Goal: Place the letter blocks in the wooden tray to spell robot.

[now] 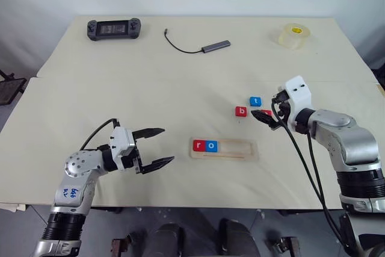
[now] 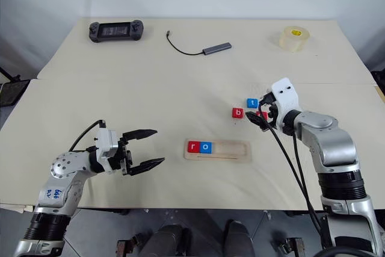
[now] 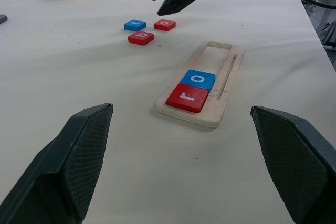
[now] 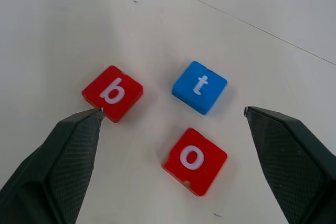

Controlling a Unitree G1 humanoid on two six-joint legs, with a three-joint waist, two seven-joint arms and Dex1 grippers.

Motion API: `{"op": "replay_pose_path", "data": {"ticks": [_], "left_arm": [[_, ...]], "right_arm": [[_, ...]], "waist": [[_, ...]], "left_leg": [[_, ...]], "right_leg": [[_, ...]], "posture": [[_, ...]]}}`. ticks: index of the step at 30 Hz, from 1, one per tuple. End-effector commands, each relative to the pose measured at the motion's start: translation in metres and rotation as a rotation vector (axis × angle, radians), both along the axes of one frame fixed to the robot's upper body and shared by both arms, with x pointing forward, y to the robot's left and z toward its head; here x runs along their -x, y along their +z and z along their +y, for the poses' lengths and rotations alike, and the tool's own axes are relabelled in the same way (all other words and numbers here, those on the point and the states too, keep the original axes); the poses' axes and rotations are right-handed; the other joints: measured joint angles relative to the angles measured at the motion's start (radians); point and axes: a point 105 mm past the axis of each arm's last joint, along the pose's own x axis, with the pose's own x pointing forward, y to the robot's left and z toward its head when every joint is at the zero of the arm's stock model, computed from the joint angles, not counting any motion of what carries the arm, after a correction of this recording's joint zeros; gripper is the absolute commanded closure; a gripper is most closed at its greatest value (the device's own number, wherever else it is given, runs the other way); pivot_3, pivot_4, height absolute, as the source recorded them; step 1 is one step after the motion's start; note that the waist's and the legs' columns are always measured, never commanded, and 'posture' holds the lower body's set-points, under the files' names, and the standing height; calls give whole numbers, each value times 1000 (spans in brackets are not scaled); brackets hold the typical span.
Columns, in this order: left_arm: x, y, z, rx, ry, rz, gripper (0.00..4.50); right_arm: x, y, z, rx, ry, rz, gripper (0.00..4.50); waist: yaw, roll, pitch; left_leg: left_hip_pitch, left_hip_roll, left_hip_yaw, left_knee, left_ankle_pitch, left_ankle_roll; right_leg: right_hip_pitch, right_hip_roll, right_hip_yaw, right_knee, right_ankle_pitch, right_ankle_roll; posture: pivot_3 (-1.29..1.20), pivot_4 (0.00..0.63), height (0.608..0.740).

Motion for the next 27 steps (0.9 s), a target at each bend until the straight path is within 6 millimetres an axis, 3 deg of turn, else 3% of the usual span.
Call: {"op": "replay_pose_path", "data": {"ticks": [1, 11, 17, 27], "left_arm": [[1, 5, -2, 6, -10, -33, 33], [-2, 6, -3, 2, -9, -48, 33], [-1, 8, -3, 5, 9, -59, 33], [6, 7, 0, 8, 46, -56, 33]], "right_arm": [[5, 11, -4, 1, -7, -31, 0], [3, 15, 29, -78, 21, -23, 0], [-7, 1, 56, -119, -26, -4, 0], [-23, -15, 60, -153, -196, 17, 0]], "waist": [[0, 0, 0], [-5, 0, 0], [-14, 0, 0], [-23, 0, 0]], "left_leg": [[0, 0, 0, 0, 0, 0], [0, 0, 0, 0, 0, 0], [0, 0, 0, 0, 0, 0], [0, 0, 0, -1, 0, 0]], "right_leg": [[0, 0, 0, 0, 0, 0], [0, 0, 0, 0, 0, 0], [0, 0, 0, 0, 0, 0], [-3, 0, 1, 3, 0, 0]], "posture": [[0, 150, 740], [0, 150, 740], [0, 150, 740], [0, 150, 740]]}}
